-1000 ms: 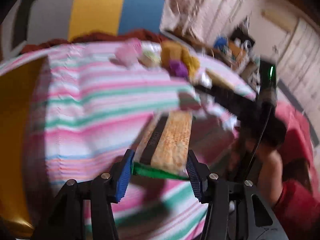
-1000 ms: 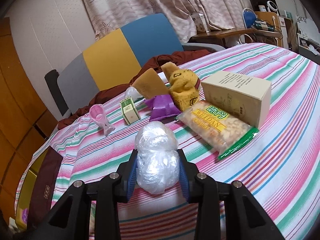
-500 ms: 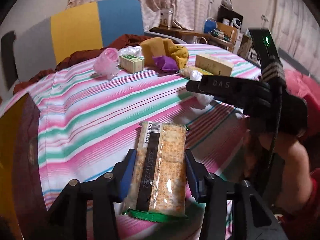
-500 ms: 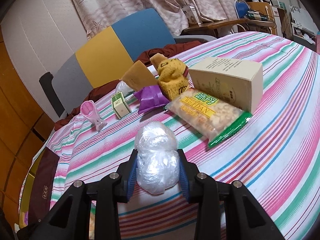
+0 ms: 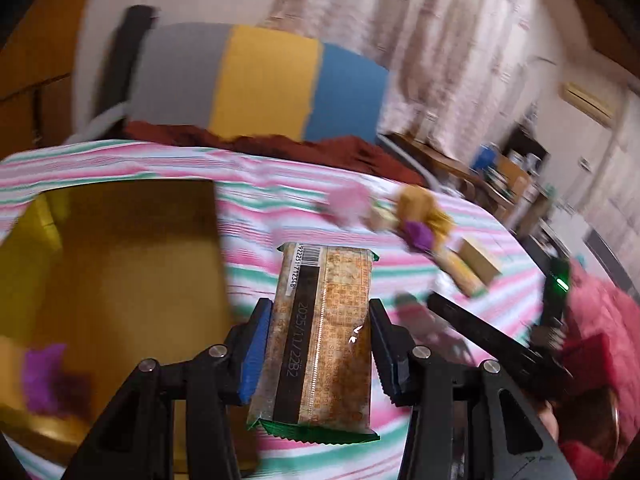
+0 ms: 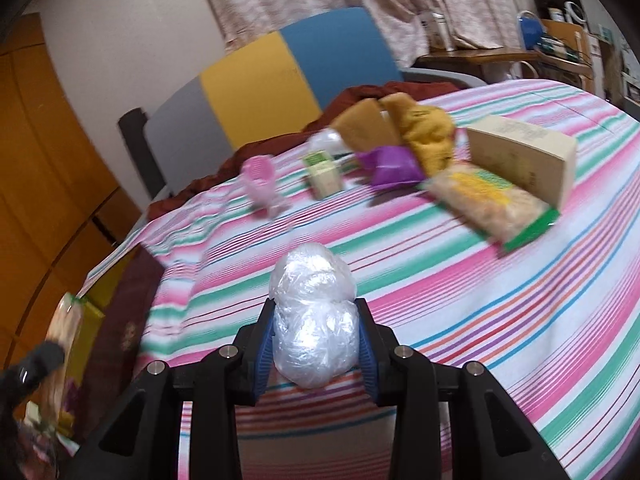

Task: Organize objects
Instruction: 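Carry cracker pack and white bag to the gold tray and release both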

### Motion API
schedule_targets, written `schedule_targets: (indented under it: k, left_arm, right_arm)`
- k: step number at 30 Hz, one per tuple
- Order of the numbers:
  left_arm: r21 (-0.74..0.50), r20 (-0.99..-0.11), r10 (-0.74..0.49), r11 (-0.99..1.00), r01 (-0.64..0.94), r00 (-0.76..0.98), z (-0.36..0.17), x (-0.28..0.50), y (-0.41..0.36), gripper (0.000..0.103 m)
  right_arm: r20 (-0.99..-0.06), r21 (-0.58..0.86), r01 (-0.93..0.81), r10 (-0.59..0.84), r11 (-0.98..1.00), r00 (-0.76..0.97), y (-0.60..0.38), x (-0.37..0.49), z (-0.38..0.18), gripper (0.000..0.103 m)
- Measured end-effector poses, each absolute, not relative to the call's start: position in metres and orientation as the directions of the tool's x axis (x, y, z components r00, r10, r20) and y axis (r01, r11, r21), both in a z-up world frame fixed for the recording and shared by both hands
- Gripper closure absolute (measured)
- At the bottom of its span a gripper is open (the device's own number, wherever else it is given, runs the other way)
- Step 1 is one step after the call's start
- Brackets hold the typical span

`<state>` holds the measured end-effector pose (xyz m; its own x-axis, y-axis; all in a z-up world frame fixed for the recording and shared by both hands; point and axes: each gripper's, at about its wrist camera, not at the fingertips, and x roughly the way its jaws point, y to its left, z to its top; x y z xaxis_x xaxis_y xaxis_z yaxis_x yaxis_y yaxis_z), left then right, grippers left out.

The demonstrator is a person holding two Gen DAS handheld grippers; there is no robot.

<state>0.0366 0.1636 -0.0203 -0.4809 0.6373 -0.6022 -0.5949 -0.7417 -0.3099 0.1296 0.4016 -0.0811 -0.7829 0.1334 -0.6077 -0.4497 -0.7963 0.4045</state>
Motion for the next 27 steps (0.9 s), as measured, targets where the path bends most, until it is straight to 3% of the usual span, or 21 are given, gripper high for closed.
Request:
schedule_targets:
  k: [12,21,22,26,27]
  left_arm:
    - [-0.335,-0.689,0.451,-0.893,-0.302,-0.567,-0.039,-0.05,0.057,0.055]
    - [-0.398,-0.74,0.421,-0.903,-0.162,-0.525,-0.066,-0.078,0.017,0.055]
    - [-0.398,-0.743,0.411,-0.906,-0.145,-0.528,-0.067,-0.079,0.013,0.052]
    - [-0.459,-0.716,0.425,-0.884,-0.085,-0.553,-0.067,-0.072,-0.005,0.013]
    - [-0.473,-0.703,0.424,-0.878,-0.07,-0.57,-0.064,-0.068,-0.01,0.012]
  right_arm:
    - [-0.522,0.433,-0.159,-0.103,-0.888,-0.847,0.316,0.11,-0.03,0.067]
    - [-0.556,0.382,0.063,-0.283,-0.922,-0.782,0.232,0.09,-0.018,0.066]
    - [-0.565,0.369,0.089,-0.3,-0.925,-0.769,0.22,0.087,-0.018,0.066]
    - [-0.585,0.347,0.151,-0.34,-0.925,-0.736,0.194,0.079,-0.022,0.066]
    - [-0.594,0.342,0.161,-0.346,-0.926,-0.727,0.189,0.076,-0.023,0.066]
